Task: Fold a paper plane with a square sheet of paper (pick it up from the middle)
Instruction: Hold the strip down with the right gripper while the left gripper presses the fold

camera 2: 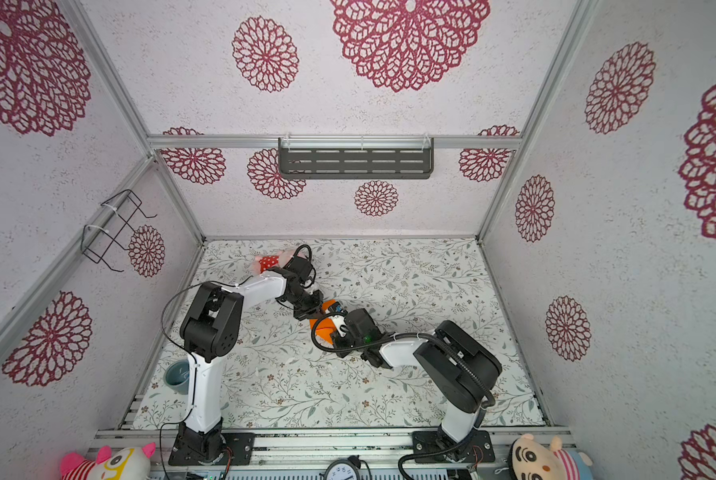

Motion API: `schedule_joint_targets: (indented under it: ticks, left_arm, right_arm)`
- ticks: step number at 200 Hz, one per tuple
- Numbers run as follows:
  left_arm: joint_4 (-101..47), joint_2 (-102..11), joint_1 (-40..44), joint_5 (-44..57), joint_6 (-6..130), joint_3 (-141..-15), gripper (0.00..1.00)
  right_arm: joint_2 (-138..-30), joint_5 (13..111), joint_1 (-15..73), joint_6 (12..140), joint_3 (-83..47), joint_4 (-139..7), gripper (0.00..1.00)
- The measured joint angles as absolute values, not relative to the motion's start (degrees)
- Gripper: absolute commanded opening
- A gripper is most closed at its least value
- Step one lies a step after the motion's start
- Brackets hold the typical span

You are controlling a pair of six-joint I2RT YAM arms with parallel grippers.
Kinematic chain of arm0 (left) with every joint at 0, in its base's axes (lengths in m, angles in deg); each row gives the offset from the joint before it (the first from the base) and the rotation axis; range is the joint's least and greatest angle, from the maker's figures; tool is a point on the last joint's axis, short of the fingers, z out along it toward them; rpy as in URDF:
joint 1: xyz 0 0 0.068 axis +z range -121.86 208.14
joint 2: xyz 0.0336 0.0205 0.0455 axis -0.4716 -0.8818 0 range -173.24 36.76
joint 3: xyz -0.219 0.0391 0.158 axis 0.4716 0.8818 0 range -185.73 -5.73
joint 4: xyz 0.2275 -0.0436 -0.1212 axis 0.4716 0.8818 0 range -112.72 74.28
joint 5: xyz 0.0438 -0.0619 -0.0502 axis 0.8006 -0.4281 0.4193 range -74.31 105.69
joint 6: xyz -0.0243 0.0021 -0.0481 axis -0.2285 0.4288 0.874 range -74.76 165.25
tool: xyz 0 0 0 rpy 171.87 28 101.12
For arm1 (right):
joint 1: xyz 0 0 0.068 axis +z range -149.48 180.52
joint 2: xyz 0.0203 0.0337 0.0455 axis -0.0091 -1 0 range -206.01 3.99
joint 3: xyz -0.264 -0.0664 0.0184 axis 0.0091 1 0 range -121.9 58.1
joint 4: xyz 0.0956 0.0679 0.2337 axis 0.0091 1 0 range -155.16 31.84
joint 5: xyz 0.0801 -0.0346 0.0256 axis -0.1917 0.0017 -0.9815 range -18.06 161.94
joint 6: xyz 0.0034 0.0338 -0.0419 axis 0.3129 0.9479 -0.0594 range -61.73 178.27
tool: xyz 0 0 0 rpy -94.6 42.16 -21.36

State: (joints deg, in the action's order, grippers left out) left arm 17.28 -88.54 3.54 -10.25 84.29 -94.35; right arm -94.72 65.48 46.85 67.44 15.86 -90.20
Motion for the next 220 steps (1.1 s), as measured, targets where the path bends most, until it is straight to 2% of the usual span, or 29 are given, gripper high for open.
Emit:
schedule_joint_targets:
  ticks: [220]
  left_arm:
    - [18.6,-89.2,3.5,-10.5,81.6,-95.5,0.00]
  right_arm:
    - [-99.6,65.7,46.0,67.4,11.7,-87.3,0.00]
